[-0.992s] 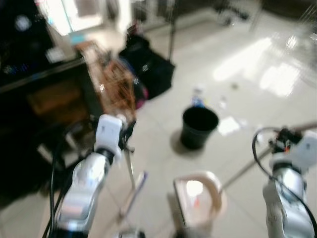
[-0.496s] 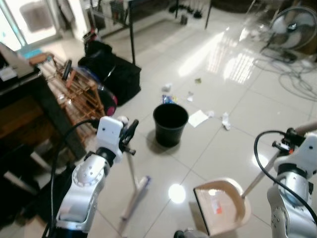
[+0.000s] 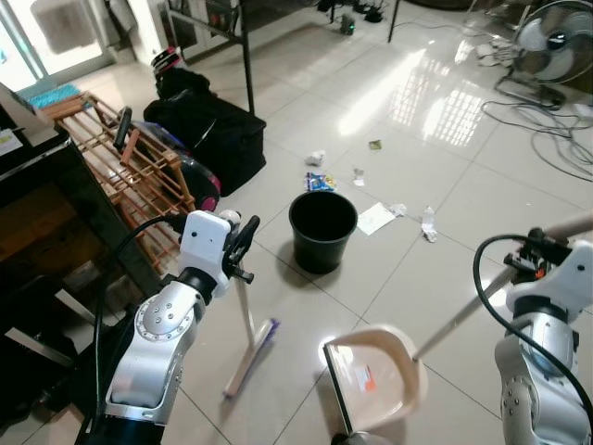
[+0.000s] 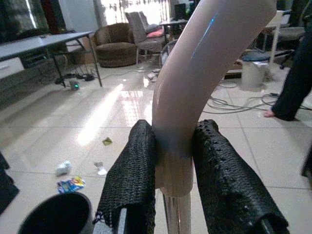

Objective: Sweep floor

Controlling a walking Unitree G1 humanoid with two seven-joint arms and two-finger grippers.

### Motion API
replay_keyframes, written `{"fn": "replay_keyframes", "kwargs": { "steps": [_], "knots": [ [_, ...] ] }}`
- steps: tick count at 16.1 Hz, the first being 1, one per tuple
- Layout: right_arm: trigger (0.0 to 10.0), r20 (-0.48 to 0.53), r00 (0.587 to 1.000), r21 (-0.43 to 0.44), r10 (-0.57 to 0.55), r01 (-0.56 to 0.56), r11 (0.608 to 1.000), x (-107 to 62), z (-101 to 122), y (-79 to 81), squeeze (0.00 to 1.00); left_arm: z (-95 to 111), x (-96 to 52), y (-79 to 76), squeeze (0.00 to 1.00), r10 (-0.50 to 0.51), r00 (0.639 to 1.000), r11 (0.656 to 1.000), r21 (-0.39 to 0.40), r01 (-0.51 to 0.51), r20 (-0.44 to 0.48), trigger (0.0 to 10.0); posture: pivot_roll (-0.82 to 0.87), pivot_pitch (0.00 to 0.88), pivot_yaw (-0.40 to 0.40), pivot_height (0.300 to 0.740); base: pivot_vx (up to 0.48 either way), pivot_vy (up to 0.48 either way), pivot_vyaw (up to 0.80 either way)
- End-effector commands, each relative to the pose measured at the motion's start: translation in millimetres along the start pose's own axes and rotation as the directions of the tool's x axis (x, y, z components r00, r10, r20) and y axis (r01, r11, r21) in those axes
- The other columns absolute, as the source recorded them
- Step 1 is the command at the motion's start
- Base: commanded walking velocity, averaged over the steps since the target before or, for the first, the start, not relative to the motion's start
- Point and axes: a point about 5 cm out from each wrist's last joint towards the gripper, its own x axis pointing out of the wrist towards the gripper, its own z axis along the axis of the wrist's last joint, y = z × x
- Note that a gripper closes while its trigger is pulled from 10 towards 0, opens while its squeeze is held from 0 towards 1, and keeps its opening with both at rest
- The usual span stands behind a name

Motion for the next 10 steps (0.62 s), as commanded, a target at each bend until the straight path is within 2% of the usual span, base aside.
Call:
{"fn": "replay_keyframes", "kwargs": {
  "steps": [1, 9, 10],
  "knots": [
    [10.0, 0.054, 0.999, 0.009, 0.009, -0.010, 1.000, 2.2, 8.0, 1.7, 0.00, 5.5, 1.6, 2.9, 0.00, 0.002, 1.000, 1.000, 0.009, -0.002, 0.028, 10.0, -0.06, 0.081, 0.008, 0.740, 0.315, 0.000, 0.00],
    [10.0, 0.062, 0.998, 0.022, -0.018, 0.017, 1.000, 13.9, 7.8, 3.9, 0.00, 8.4, 8.1, 3.0, 0.00, -0.025, 0.999, 1.000, 0.014, 0.025, 0.038, 10.0, -0.06, 0.083, 0.027, 0.740, 0.320, 0.000, 0.00],
    [10.0, 0.039, 0.998, 0.031, -0.039, 0.038, 0.999, 14.8, 5.6, 2.2, 0.00, 9.4, 9.2, 2.8, 0.00, -0.027, 0.999, 1.000, 0.014, 0.027, 0.043, 10.0, -0.06, 0.081, 0.028, 0.740, 0.341, 0.000, 0.00]
  ]
}}
